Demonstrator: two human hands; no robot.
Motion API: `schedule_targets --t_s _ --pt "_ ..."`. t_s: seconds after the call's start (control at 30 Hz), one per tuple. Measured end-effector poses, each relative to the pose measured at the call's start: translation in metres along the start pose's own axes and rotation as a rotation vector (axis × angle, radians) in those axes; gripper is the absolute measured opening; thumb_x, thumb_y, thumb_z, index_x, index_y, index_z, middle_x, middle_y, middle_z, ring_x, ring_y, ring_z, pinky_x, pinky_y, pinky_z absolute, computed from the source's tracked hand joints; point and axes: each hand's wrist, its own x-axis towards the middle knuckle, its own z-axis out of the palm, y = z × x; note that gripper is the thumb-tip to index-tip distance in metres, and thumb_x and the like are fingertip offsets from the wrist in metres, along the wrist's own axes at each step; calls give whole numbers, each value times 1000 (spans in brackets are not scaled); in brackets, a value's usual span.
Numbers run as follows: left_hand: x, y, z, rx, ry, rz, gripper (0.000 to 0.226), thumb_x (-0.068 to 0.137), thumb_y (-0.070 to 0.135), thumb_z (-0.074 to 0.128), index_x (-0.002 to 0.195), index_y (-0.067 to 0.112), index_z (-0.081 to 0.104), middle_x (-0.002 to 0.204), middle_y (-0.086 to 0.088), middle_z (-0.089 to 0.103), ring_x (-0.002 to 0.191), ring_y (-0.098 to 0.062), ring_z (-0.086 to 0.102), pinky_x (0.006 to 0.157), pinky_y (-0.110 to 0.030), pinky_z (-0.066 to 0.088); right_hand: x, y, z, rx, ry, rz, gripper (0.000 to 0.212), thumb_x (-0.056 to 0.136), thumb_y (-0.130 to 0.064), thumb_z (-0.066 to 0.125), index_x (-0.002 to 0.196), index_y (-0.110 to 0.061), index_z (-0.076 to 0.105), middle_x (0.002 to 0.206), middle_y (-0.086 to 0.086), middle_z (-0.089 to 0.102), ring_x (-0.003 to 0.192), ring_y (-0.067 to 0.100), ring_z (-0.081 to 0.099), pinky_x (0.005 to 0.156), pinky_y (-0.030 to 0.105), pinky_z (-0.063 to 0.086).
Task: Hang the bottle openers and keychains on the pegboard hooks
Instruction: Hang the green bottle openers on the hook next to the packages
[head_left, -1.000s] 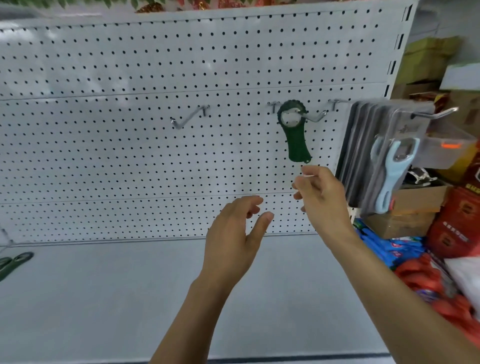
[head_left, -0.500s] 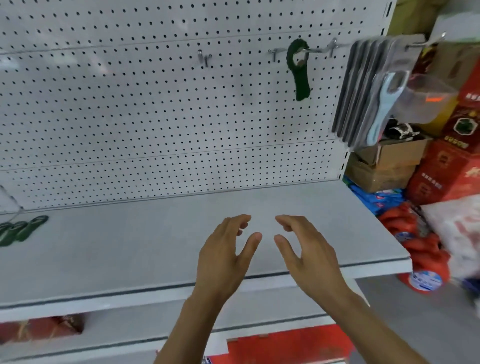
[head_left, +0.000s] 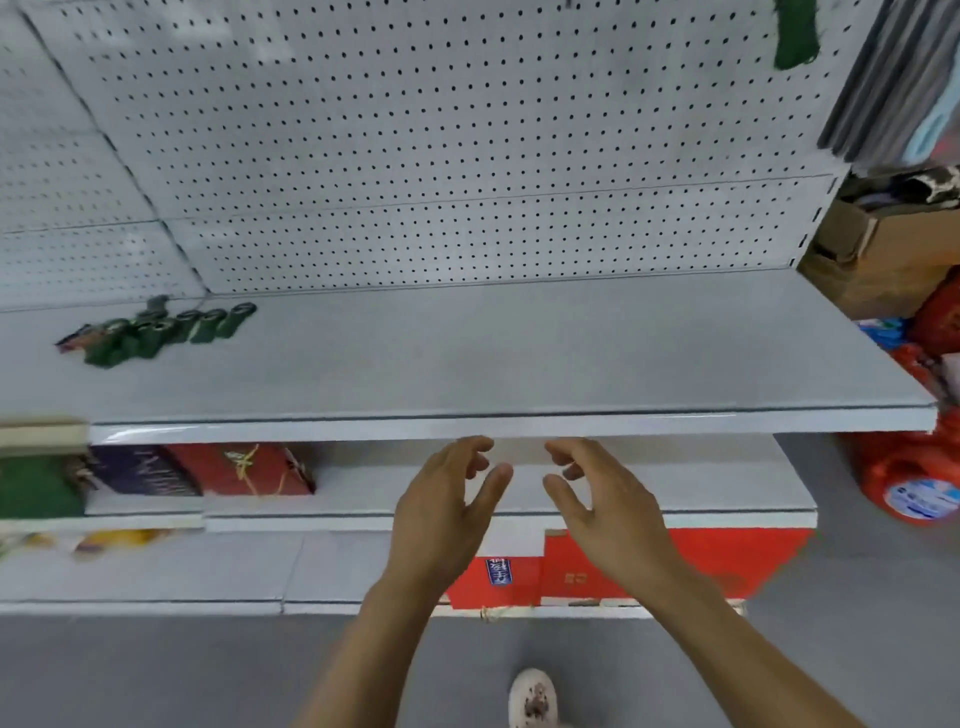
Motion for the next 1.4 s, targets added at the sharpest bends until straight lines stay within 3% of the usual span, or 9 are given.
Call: schedule_targets --t_s 0.27,0.4,0.8,0.93,1.1,1.23,1.4 --pt "-14 -92 -72 28 85 -125 39 92 53 48 121 28 57 110 11 66 97 -1 60 79 -17 49 31 -82 76 8 -141 -105 30 95 -34 53 125 -30 51 119 -18 59 100 0 56 85 18 43" --pt "2 -155 -119 15 116 -166 33 92 51 50 116 29 58 103 15 66 91 -1 61 77 -25 55 61 -131 128 40 -180 -144 26 95 -34 54 121 -31 54 112 -22 60 96 1 58 86 24 50" --pt "78 -364 -291 -1 108 -238 28 93 38 57 119 27 58 100 13 66 87 -5 64 79 -28 56 191 -307 306 188 -148 -82 23 93 -31 56 117 -29 56 107 -18 62 93 6 61 83 37 54" --pt "112 -411 -316 -74 135 -277 24 93 36 58 115 27 59 101 12 66 90 -3 61 78 -18 51 232 -336 343 160 -179 -67 23 94 -32 56 116 -28 57 106 -14 62 92 8 61 84 35 54" --pt "161 -461 -329 -166 164 -348 29 94 36 58 120 23 58 107 9 65 93 -5 61 85 -26 52 296 -367 386 100 -258 -73 25 95 -33 55 118 -25 58 106 -11 61 92 10 59 80 28 48" --pt "204 -500 -337 -190 201 -434 36 93 36 59 125 19 55 114 5 62 97 -10 60 87 -29 51 348 -387 422 14 -329 -62 29 95 -34 51 122 -23 57 113 -6 63 97 13 59 82 31 47" --pt "257 -549 -341 -48 170 -502 45 92 35 59 131 14 47 128 -4 53 111 -20 55 95 -40 48 403 -406 462 -226 -375 -20 35 96 -38 46 119 -13 51 110 3 64 94 23 62 74 34 50"
